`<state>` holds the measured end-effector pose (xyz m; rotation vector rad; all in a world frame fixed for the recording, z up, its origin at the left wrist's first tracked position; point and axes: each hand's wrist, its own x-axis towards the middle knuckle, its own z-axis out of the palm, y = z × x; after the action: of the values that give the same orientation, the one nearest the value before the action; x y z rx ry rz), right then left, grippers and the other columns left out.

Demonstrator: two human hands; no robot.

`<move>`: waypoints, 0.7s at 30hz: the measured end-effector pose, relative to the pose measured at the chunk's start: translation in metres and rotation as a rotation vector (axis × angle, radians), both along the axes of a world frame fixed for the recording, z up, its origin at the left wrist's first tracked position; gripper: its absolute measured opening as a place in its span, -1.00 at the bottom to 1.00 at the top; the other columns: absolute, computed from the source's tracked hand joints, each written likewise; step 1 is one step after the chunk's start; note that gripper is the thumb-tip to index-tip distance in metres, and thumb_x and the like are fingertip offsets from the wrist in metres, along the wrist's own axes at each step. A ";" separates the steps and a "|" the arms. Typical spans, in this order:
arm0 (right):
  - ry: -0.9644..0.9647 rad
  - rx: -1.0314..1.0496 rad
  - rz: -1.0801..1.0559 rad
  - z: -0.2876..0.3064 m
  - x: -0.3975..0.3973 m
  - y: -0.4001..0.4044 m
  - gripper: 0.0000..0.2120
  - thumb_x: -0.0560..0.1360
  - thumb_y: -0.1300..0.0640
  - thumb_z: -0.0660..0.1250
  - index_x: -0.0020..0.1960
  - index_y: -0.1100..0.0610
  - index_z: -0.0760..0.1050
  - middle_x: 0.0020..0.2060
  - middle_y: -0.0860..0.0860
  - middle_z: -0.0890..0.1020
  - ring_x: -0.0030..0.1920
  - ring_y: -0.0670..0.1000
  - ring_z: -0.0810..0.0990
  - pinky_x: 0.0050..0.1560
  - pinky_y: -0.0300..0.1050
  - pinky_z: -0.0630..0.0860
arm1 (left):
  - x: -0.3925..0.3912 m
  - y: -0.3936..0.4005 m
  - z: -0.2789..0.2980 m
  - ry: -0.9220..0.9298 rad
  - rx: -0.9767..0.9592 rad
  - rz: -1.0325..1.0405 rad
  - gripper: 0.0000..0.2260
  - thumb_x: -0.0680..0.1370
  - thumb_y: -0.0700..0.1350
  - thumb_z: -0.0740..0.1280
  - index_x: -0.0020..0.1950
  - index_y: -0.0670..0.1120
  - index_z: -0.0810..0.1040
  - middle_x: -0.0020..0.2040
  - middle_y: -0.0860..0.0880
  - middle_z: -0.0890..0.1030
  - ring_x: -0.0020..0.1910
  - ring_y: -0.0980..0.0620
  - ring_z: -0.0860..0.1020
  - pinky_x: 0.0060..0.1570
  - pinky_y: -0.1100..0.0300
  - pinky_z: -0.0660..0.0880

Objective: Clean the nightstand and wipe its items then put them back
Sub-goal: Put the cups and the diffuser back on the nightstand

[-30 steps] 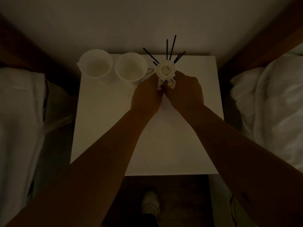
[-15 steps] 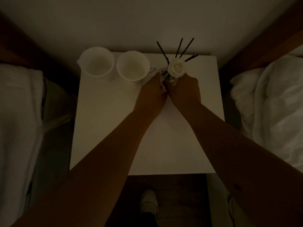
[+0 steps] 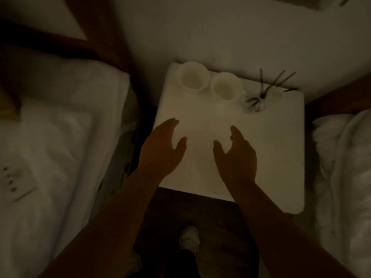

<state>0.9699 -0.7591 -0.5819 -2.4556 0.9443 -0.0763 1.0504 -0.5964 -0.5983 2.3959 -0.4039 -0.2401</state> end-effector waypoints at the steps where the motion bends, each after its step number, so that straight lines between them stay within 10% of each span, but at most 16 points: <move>1: -0.023 -0.013 0.060 0.005 0.002 0.024 -0.38 0.49 -0.17 0.26 0.47 0.03 0.22 0.27 0.07 0.52 0.23 0.09 0.50 0.17 -0.06 0.40 | 0.001 0.021 0.004 0.006 -0.006 0.026 -0.49 0.54 0.13 0.26 0.45 -0.02 0.30 0.41 -0.01 0.39 0.36 0.00 0.35 0.27 0.19 0.21; 7: -0.091 0.067 0.525 0.021 0.048 0.162 -0.37 0.52 -0.20 0.23 0.50 -0.01 0.17 0.47 -0.03 0.28 0.44 0.02 0.25 0.31 -0.13 0.16 | 0.005 0.153 0.033 -0.112 0.057 0.165 -0.41 0.51 0.18 0.25 0.44 -0.11 0.32 0.47 -0.09 0.29 0.41 0.00 0.28 0.33 0.13 0.21; 21: 0.074 -0.024 1.089 0.002 0.119 0.379 -0.32 0.44 -0.14 0.36 0.45 0.07 0.22 0.39 0.07 0.34 0.33 0.13 0.30 0.19 0.07 0.39 | -0.029 0.376 0.005 0.089 0.314 0.595 -0.26 0.42 0.32 0.23 0.47 -0.05 0.19 0.50 -0.10 0.21 0.46 -0.12 0.17 0.32 -0.09 0.26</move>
<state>1.0889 -0.3797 -0.5799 -2.6603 -0.4511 0.3741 1.0212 -0.2201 -0.5936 2.6709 0.4213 -0.1421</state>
